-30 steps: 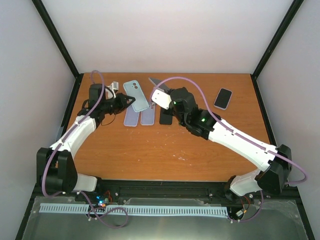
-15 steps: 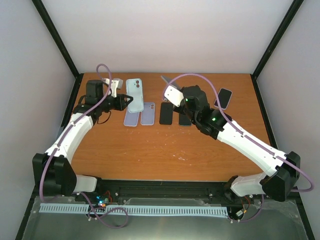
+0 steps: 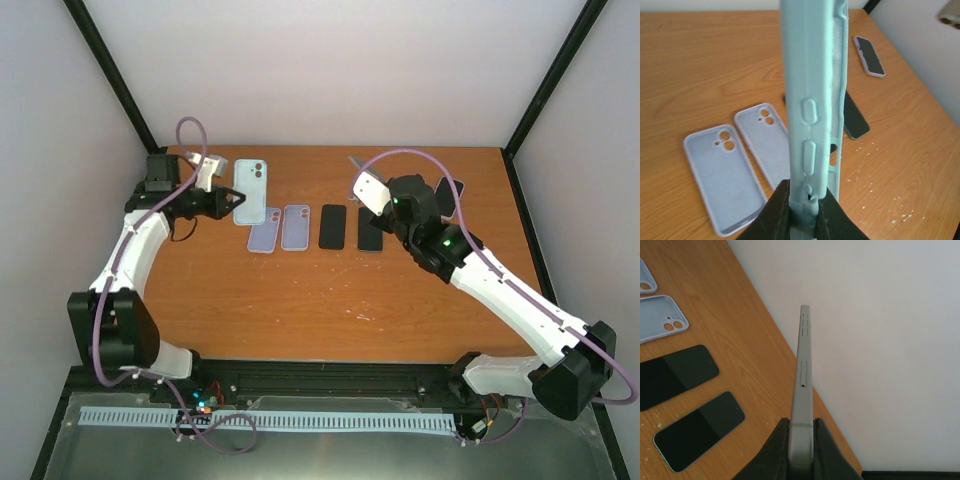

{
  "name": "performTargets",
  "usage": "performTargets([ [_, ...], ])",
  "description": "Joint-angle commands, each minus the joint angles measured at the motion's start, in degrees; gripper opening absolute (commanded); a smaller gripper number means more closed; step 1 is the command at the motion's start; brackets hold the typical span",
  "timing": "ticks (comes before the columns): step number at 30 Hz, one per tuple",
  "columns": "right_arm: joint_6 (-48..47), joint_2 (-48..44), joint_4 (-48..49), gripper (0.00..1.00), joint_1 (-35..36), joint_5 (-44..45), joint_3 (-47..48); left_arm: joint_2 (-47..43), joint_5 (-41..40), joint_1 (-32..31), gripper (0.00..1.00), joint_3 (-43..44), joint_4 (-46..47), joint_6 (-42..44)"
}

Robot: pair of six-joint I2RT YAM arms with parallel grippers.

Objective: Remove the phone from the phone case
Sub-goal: Place the phone case at the center of the board.

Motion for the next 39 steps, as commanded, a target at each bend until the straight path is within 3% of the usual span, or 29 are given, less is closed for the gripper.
performTargets([
  [1,1.57,-3.15,2.47,0.03,-2.02,-0.81,-0.89,5.22,6.91,6.55,0.01,4.62,-6.90,8.62],
  [11,3.86,-3.26,0.69,0.03,-3.16,-2.95,-0.35,16.49,11.10,16.24,0.01,9.53,-14.25,15.25],
  [29,4.64,-3.04,0.41,0.03,-3.19,-3.85,-0.56,36.01,5.79,16.79,0.01,15.32,-20.01,16.78],
  [39,4.73,-3.41,0.60,0.03,-3.27,-3.95,-1.37,41.25,2.17,16.65,0.01,17.41,-17.86,13.44],
])
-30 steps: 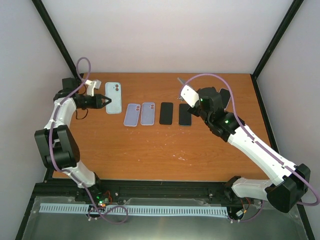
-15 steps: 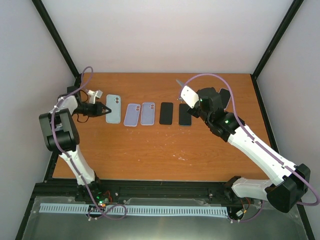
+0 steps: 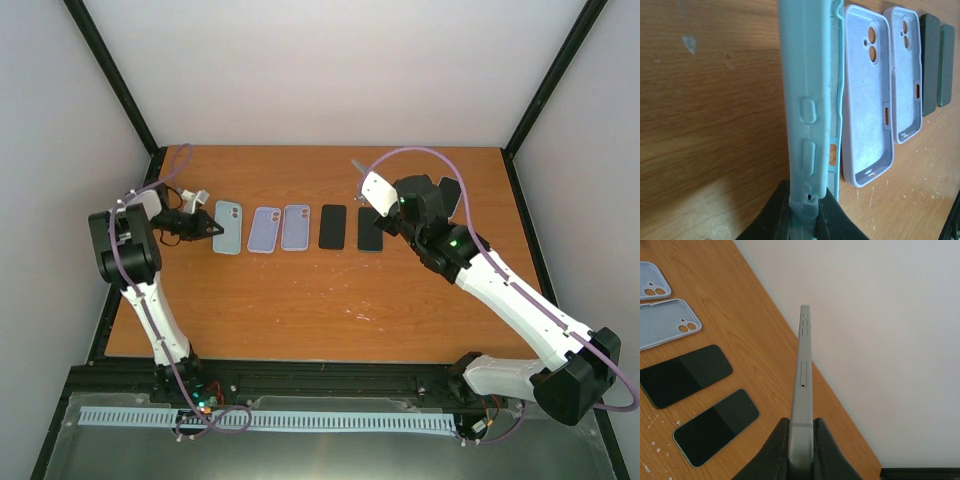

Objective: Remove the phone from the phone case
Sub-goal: Place the phone case at the center of the board.

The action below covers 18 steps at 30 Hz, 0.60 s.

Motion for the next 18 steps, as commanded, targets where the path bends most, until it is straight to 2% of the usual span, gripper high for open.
performTargets([
  [1,0.77,-1.36,2.91,0.03,-0.52,0.02,-0.40,1.96,-1.03,-0.17,0.01,3.46,0.80,-1.46],
  [8,0.61,-1.38,2.91,0.03,-0.52,-0.07,-0.30,4.32,-6.15,-2.85,0.01,2.97,2.54,-3.58],
  [18,0.62,-1.63,2.87,0.03,-0.52,-0.01,-0.51,5.13,-6.63,-4.65,0.01,2.49,5.88,-8.74],
])
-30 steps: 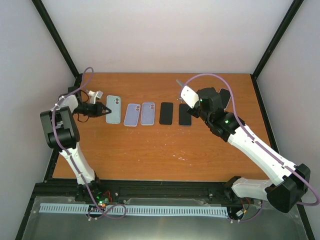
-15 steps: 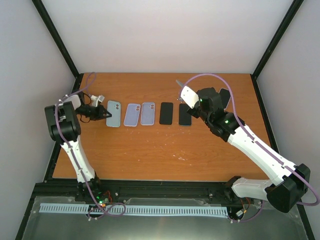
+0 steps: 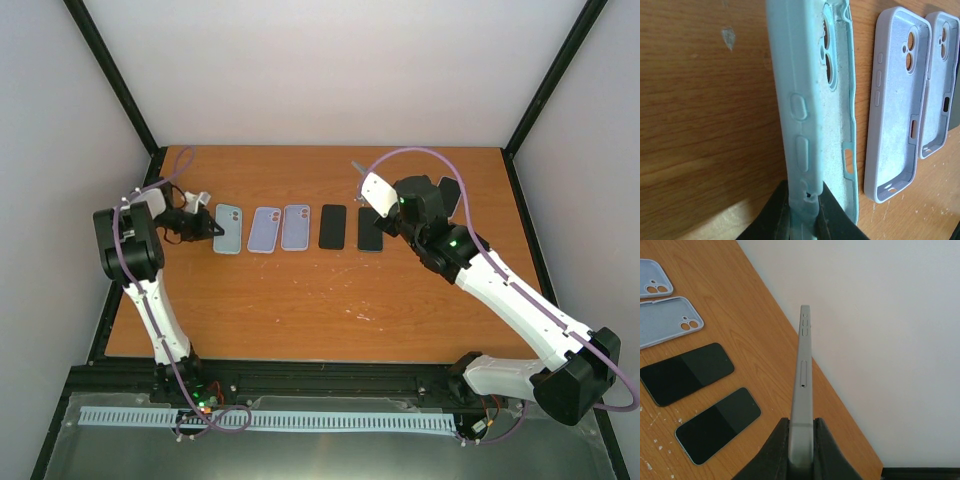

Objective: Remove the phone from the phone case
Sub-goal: Place the phone case at the center of the board.

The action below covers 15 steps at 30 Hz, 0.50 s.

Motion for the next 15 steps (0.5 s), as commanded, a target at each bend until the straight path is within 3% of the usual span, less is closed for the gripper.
performTargets([
  [1,0.56,-1.63,3.12,0.03,-0.48,0.17,-0.26,2.52,-1.54,-3.05,0.01,0.45,4.86,-2.60],
  [15,0.51,-1.91,3.13,0.03,-0.56,0.08,-0.63,4.05,-1.94,-5.11,0.01,1.58,5.63,-3.25],
])
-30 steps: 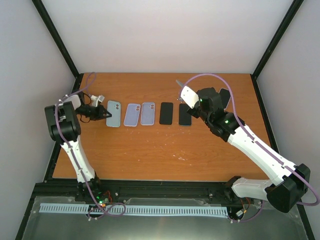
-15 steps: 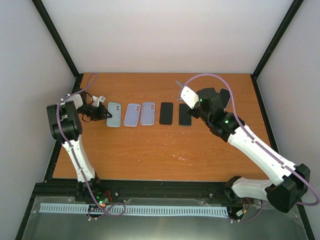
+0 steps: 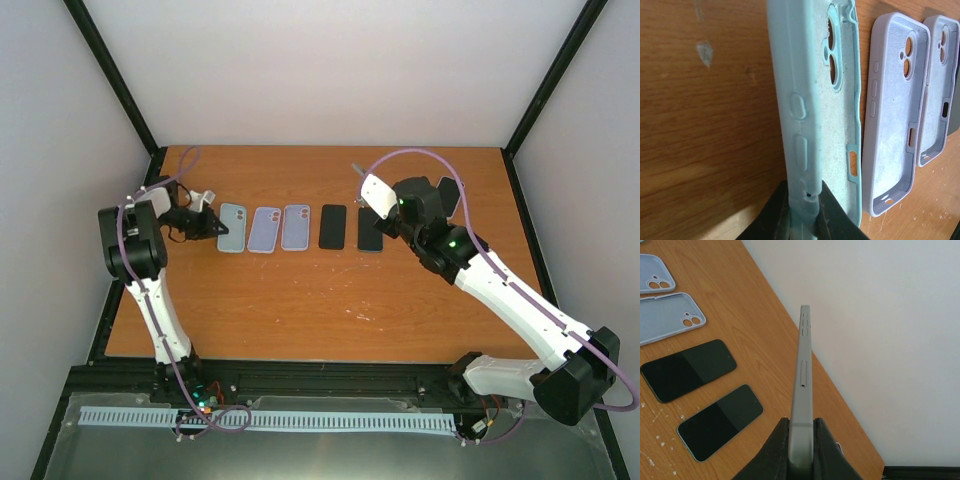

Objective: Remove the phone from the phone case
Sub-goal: Place the phone case at the center of the board.

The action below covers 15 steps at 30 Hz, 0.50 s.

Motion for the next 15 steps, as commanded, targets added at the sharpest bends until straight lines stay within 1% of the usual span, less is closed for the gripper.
performTargets([
  [1,0.55,-1.87,3.20,0.03,-0.54,0.10,0.10,2.82,-2.10,-3.50,0.00,0.60,4.78,-1.41],
  [3,0.48,-1.93,3.20,0.03,-0.54,0.21,0.20,2.54,-2.68,-3.50,0.03,0.19,5.27,-2.03],
  [6,0.47,-1.98,3.20,0.03,-0.54,0.30,0.11,1.55,-4.80,-3.56,0.13,-0.87,6.38,-2.99],
  [9,0.55,-2.00,3.20,0.03,-0.53,0.21,-0.02,0.50,-6.66,-3.64,0.25,-1.98,7.25,-3.62],
  [15,0.57,-2.04,3.11,0.03,-0.54,0.08,0.34,-1.60,-9.93,-3.64,0.31,-3.61,8.71,-4.92],
])
